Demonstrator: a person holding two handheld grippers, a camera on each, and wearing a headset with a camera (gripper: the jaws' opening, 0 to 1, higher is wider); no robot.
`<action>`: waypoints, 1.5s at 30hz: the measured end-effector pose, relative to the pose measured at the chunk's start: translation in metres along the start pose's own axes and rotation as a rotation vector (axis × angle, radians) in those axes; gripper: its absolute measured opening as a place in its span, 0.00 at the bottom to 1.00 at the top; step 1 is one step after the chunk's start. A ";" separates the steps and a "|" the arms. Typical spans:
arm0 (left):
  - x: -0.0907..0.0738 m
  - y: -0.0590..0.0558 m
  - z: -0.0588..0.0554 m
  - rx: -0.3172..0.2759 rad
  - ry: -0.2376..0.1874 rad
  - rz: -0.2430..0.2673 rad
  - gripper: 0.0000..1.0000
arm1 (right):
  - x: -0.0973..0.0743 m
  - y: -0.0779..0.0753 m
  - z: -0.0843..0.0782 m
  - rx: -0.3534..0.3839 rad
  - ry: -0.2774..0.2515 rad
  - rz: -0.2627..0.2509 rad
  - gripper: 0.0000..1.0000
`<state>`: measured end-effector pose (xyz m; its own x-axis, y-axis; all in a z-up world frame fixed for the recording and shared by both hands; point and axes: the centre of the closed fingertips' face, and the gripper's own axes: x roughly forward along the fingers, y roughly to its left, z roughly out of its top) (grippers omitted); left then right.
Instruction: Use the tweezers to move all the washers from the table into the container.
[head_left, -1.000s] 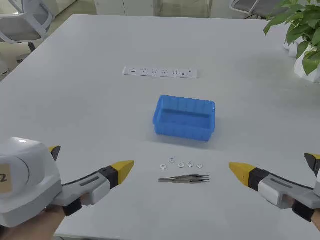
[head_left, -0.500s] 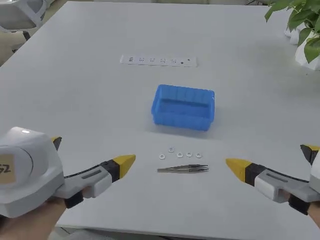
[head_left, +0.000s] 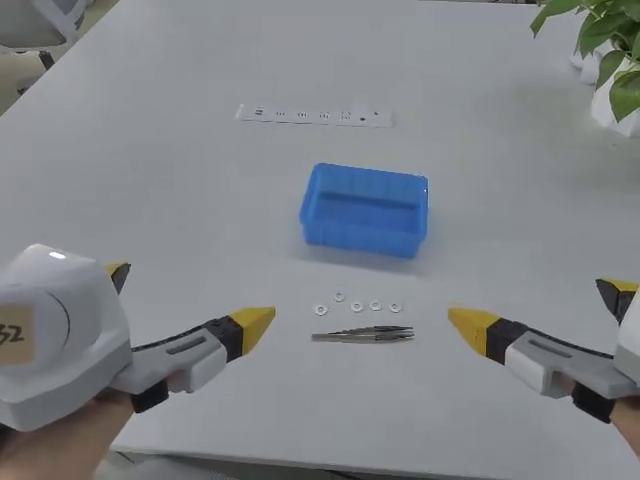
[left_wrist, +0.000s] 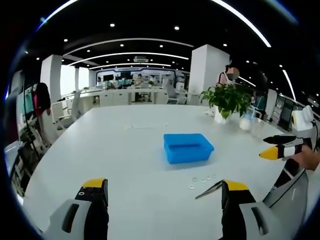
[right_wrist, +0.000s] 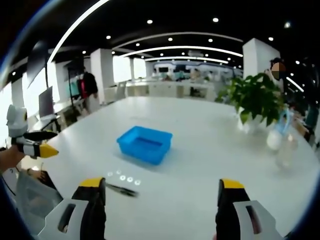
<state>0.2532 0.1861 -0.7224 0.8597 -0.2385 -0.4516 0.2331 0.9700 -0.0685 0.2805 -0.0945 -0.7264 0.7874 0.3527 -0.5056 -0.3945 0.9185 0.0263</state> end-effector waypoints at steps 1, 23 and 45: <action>0.002 -0.001 0.000 0.009 0.001 0.000 0.96 | 0.000 0.000 0.000 -0.001 -0.002 0.001 0.91; 0.027 -0.016 -0.002 0.090 0.041 -0.072 0.91 | 0.019 -0.001 -0.010 -0.021 0.029 0.016 0.88; 0.071 -0.056 -0.043 0.314 0.199 -0.312 0.34 | 0.038 -0.002 -0.025 -0.019 0.078 0.017 0.83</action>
<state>0.2815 0.1172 -0.7889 0.6305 -0.4724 -0.6159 0.6180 0.7856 0.0301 0.2996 -0.0874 -0.7673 0.7416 0.3526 -0.5708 -0.4170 0.9087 0.0194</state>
